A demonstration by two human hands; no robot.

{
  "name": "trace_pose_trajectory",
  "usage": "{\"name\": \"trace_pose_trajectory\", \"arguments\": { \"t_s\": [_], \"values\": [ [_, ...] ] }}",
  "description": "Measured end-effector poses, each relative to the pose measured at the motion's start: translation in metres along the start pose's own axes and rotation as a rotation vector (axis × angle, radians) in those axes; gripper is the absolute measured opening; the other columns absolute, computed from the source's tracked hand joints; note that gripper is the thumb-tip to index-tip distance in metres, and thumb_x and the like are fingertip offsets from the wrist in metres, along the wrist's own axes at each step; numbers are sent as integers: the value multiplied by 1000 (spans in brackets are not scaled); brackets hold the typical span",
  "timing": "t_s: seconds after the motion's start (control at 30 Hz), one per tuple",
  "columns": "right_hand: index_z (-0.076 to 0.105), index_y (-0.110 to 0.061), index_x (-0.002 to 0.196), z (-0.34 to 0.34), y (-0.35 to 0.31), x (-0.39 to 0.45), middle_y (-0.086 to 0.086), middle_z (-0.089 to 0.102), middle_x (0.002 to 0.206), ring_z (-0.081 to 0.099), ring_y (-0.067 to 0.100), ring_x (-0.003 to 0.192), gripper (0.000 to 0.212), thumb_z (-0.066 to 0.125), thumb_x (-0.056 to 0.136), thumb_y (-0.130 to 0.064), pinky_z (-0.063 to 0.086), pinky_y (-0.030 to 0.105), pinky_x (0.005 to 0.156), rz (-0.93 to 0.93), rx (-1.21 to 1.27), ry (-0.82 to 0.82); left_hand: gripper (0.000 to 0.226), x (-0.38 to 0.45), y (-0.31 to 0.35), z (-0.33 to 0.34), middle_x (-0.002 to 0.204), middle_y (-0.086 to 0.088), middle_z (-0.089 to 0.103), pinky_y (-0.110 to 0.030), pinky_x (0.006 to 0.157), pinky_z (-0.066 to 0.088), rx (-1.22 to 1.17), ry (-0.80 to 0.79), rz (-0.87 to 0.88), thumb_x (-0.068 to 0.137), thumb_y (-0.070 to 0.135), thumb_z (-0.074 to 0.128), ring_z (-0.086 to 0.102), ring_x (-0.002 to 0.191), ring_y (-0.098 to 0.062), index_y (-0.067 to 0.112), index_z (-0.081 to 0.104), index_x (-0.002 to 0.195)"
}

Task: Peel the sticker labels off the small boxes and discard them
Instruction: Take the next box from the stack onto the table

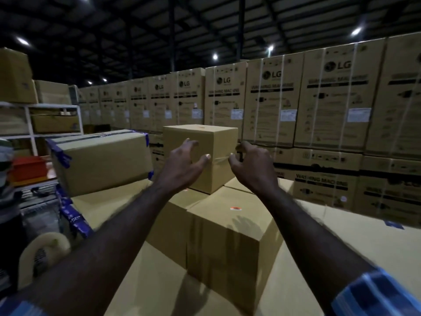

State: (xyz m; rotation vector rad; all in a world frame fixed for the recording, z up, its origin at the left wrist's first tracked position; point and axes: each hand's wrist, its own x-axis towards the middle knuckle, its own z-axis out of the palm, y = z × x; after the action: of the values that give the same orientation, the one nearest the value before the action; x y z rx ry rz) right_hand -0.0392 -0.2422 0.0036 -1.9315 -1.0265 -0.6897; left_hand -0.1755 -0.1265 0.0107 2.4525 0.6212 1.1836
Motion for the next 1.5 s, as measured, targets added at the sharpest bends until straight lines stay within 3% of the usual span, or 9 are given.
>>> {"name": "trace_pose_trajectory", "arguments": {
  "t_s": [0.23, 0.5, 0.7, 0.87, 1.03, 1.2, 1.3, 1.37, 1.5],
  "values": [
    [57, -19, 126, 82, -14, 40, 10, 68, 109, 65, 25, 96, 45, 57, 89, -44, 58, 44, 75, 30, -4, 2, 59, 58, -76, 5, 151, -8, 37, -37, 96, 45, -28, -18, -6, 93, 41, 56, 47, 127, -25, 19, 38, 144],
    [48, -16, 134, 167, -46, 94, 10, 59, 129, 58, 29, 113, 49, 54, 93, -41, 54, 48, 88, 114, -34, 81, 62, 155, -172, 14, 152, -10, 35, -49, 99, 46, -51, -103, 63, 92, 45, 55, 46, 128, -28, 21, 35, 145],
    [43, -16, 142, 215, -57, 139, 12, 32, 156, 28, 28, 144, 53, 48, 96, -42, 30, 45, 114, 131, -223, 86, 67, 225, -220, 27, 161, -7, 13, -51, 116, 21, 176, -108, 180, 94, 55, 42, 16, 146, -28, 22, 25, 150],
    [43, -17, 142, 238, -52, 166, 13, 31, 157, 23, 31, 146, 53, 39, 99, -47, 25, 49, 117, 229, -340, 100, 65, 272, -248, 36, 161, -9, 12, -58, 116, 12, 314, -141, 258, 96, 61, 26, 9, 147, -29, 26, 25, 150],
    [52, -17, 135, 246, -37, 182, 14, 39, 151, 33, 31, 139, 50, 35, 101, -48, 34, 47, 107, 320, -377, 100, 63, 308, -272, 47, 160, -9, 14, -62, 115, 10, 329, -206, 253, 95, 63, 17, 10, 147, -33, 30, 34, 146],
    [64, -14, 117, 261, -27, 191, 11, 57, 128, 55, 26, 111, 48, 42, 96, -50, 52, 43, 86, 367, -240, 276, 57, 320, -283, 65, 154, -16, 28, -59, 106, 34, 84, -193, 195, 97, 58, 21, 34, 136, -39, 28, 45, 140],
    [65, -13, 117, 266, -29, 195, 10, 57, 128, 56, 23, 105, 44, 51, 93, -46, 50, 34, 75, 435, -183, 378, 55, 319, -283, 77, 139, -15, 45, -46, 91, 43, -63, -84, 187, 99, 54, 26, 47, 122, -35, 22, 51, 135],
    [63, -14, 120, 268, -30, 197, 9, 59, 122, 53, 18, 95, 44, 54, 91, -46, 44, 31, 69, 504, -132, 421, 55, 317, -279, 84, 133, -14, 47, -39, 82, 41, -106, -5, 141, 98, 53, 28, 49, 116, -32, 19, 54, 133],
    [62, -16, 122, 272, -30, 202, 9, 63, 114, 55, 19, 92, 44, 56, 89, -45, 40, 28, 67, 569, -41, 469, 52, 316, -266, 94, 134, -17, 45, -41, 80, 42, -129, 87, 20, 97, 51, 35, 48, 114, -36, 14, 57, 126]
  ]
}}
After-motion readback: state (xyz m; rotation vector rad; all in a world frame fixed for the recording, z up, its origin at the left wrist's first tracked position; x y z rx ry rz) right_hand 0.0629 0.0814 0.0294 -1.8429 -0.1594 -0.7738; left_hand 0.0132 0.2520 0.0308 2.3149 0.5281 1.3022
